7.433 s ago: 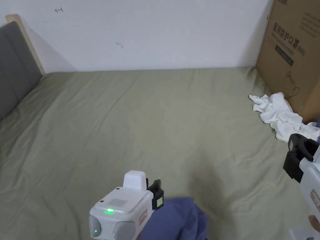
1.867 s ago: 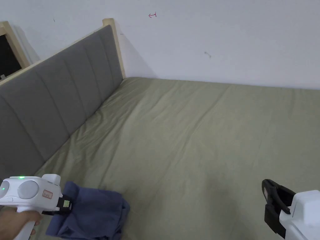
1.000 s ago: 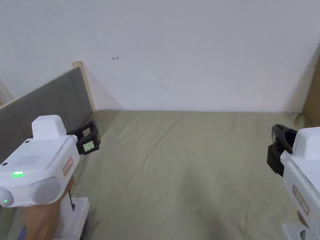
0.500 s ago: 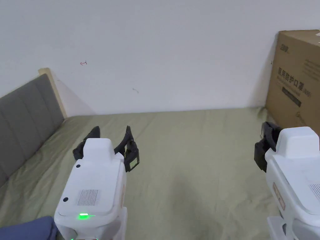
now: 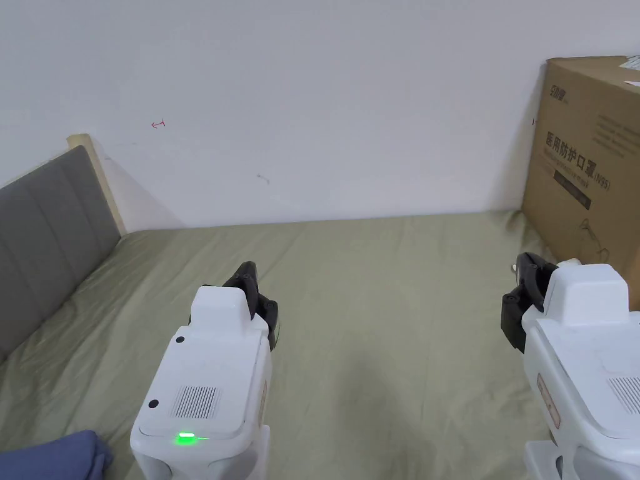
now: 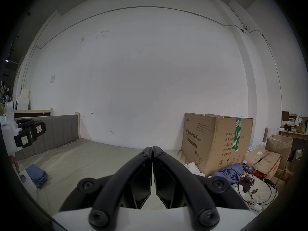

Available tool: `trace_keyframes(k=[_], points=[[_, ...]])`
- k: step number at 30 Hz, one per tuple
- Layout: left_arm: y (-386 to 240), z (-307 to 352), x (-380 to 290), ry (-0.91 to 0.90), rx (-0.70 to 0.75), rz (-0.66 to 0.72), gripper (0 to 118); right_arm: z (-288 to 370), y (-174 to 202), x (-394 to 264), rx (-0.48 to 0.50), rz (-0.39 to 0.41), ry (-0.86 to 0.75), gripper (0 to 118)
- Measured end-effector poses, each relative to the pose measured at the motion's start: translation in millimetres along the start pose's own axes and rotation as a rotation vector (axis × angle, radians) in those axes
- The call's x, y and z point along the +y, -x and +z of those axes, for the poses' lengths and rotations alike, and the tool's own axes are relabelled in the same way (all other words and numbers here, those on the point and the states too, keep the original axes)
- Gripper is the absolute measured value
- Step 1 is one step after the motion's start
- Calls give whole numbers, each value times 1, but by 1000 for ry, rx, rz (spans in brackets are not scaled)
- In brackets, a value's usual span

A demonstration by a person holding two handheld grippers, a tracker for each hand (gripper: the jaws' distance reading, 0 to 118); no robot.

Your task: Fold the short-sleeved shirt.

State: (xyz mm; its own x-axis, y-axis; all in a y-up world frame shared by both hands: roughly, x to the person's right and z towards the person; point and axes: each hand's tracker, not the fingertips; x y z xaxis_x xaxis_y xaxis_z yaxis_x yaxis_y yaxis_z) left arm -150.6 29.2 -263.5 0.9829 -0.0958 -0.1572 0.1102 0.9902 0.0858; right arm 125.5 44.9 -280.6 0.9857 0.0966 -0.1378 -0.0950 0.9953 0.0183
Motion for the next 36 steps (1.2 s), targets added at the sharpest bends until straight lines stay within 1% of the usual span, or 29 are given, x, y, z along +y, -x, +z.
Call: trace_keyframes(k=[4,27,36], points=[[2,0,0,5,-3,16,0,0,-1,-1,1,-3,3,0],[11,2,-4,12,17,9,0,8,-2,1,-3,1,-5,0],[15,4,-3,13,17,32,0,9,-2,2,-6,8,-3,0]])
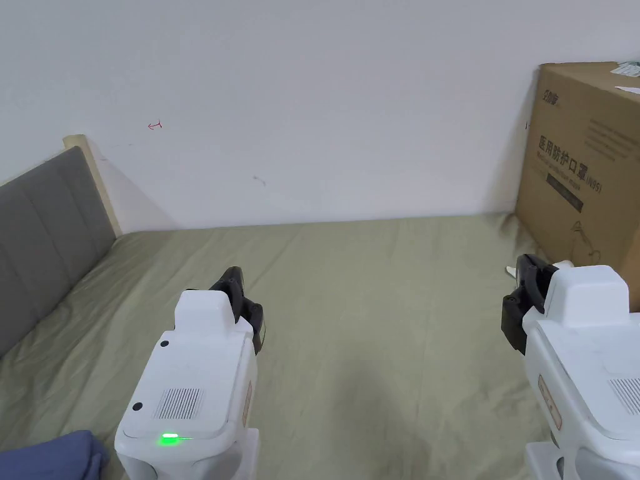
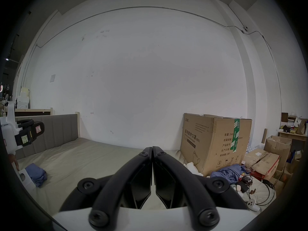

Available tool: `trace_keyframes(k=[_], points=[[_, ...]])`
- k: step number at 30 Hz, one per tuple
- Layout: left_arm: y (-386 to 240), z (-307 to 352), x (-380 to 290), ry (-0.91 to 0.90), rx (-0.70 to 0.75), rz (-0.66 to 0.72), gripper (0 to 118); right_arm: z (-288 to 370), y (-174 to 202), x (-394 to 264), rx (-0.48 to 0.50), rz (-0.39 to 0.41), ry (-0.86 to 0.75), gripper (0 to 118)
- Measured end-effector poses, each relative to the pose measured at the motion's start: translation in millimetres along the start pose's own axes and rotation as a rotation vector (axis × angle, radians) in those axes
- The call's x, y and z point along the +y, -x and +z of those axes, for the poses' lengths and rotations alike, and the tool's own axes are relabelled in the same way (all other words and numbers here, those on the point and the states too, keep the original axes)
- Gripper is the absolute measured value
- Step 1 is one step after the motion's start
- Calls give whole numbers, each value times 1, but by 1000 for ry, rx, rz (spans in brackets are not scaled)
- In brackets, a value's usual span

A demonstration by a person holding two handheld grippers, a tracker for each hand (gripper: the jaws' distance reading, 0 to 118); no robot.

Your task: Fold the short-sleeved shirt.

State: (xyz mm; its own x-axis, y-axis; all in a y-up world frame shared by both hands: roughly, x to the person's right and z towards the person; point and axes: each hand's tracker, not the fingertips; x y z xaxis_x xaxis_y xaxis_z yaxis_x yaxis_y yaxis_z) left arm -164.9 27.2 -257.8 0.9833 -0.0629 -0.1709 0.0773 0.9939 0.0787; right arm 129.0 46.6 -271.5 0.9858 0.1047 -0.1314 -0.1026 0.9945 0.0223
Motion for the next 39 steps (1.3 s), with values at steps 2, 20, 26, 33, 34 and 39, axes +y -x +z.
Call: trace_keyframes(k=[2,20,26,33,34,39], points=[[1,0,1,0,1,-3,0,0,-1,0,0,-4,-3,0],[1,3,-2,-5,-12,-4,19,-1,-4,-2,-10,9,10,18],[0,3,-4,-6,17,-19,103,0,-3,-2,-32,-5,-5,116],[9,1,-2,-1,30,45,118,3,0,3,-28,-11,-9,118],[10,1,-2,-6,33,47,118,4,0,3,-30,-9,-10,118],[13,2,0,-9,46,52,118,4,1,4,-30,-11,-12,118]])
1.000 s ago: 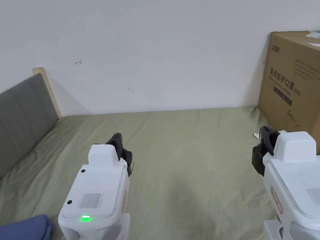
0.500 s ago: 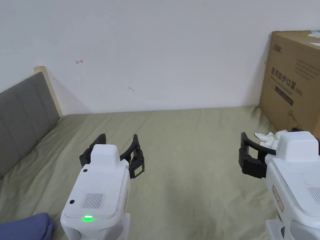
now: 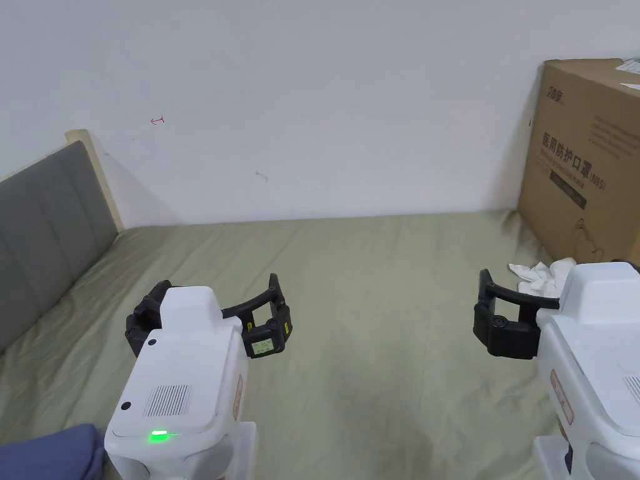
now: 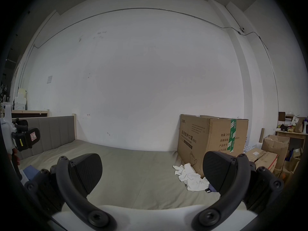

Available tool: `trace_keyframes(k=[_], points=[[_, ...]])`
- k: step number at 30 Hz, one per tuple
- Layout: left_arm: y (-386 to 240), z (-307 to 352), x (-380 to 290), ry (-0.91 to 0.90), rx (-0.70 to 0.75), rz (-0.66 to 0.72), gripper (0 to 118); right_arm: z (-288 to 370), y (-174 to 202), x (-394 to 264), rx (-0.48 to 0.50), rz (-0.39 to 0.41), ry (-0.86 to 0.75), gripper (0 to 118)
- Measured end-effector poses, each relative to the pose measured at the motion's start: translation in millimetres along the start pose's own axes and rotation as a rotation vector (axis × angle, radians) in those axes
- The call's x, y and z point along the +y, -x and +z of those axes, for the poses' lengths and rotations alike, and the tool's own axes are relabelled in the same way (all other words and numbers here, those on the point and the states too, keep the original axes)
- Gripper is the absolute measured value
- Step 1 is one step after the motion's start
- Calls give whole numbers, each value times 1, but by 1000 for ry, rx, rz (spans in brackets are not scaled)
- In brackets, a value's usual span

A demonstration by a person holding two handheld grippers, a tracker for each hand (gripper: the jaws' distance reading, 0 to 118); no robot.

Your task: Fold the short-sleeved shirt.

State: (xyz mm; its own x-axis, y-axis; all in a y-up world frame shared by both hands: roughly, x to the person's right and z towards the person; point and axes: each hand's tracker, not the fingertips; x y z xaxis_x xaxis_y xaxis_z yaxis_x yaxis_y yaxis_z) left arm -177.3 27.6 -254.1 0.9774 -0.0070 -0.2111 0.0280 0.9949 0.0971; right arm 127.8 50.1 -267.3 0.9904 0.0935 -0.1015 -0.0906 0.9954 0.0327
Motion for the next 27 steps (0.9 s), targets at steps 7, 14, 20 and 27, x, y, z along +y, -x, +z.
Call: trace_keyframes(k=[7,14,20,27], points=[[2,0,-1,9,-8,-6,118,1,2,1,4,-2,-1,118],[1,1,-2,0,-7,-16,118,-2,-1,-2,12,0,-1,118],[2,1,-2,4,-6,-15,118,0,1,0,16,-1,-4,118],[3,2,-2,6,-3,-14,118,0,-2,-1,16,-2,0,118]])
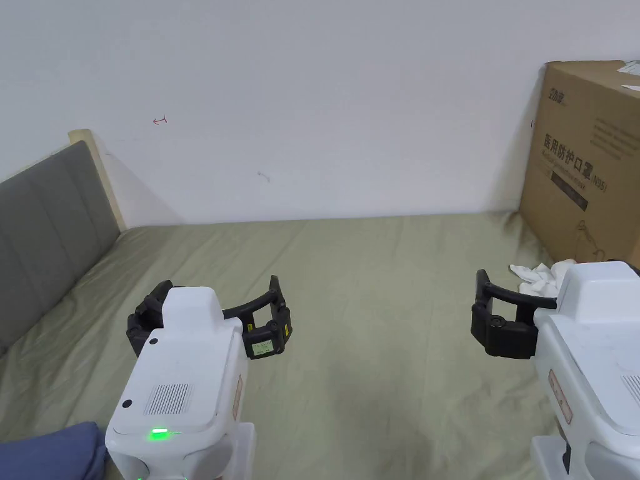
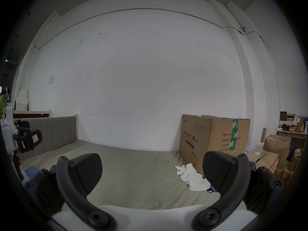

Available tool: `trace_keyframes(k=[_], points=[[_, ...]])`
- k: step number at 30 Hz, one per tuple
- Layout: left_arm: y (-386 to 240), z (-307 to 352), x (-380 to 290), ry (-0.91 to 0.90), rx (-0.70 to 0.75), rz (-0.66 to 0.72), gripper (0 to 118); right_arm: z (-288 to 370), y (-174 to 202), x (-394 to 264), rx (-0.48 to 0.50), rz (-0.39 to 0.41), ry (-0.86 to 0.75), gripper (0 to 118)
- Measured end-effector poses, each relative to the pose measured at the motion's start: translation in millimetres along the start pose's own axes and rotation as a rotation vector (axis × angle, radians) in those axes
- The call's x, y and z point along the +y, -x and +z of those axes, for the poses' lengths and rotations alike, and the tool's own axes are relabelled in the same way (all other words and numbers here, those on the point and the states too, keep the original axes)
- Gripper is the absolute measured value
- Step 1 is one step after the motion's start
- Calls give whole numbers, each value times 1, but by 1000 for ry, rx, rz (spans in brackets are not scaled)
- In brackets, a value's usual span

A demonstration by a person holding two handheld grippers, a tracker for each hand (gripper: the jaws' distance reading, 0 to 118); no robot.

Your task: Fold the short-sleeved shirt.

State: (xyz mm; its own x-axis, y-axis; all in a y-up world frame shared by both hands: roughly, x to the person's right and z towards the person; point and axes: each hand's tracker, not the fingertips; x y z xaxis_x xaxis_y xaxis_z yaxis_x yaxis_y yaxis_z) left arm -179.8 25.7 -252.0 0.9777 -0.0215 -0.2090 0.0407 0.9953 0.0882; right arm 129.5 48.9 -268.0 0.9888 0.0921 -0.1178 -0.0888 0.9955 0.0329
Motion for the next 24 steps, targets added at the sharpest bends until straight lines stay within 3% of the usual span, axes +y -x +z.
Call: trace_keyframes(k=[24], points=[[6,0,1,2,15,7,118,-1,-5,-3,-8,2,-5,118]])
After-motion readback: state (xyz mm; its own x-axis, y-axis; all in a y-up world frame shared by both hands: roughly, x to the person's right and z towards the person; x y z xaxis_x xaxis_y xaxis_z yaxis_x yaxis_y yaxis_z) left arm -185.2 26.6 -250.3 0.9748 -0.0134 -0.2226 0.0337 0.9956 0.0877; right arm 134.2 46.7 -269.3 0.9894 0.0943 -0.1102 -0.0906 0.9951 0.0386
